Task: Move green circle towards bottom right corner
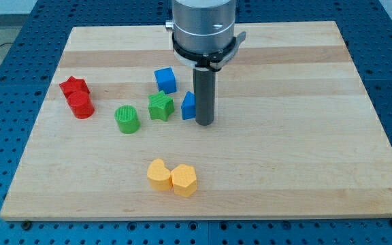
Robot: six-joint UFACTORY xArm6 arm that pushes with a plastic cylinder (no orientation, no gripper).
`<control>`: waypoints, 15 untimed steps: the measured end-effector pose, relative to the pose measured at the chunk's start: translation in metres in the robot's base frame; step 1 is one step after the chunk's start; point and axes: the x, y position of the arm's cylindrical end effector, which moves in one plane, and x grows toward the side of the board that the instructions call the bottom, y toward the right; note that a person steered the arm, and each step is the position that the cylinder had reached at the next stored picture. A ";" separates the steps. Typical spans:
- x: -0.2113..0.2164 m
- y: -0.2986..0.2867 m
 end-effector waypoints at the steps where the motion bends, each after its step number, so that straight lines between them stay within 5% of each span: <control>1: 0.000 0.002; 4: 0.001 0.004; 6: 0.039 -0.006; 11: 0.040 -0.232; 13: 0.018 -0.230; 15: -0.011 -0.154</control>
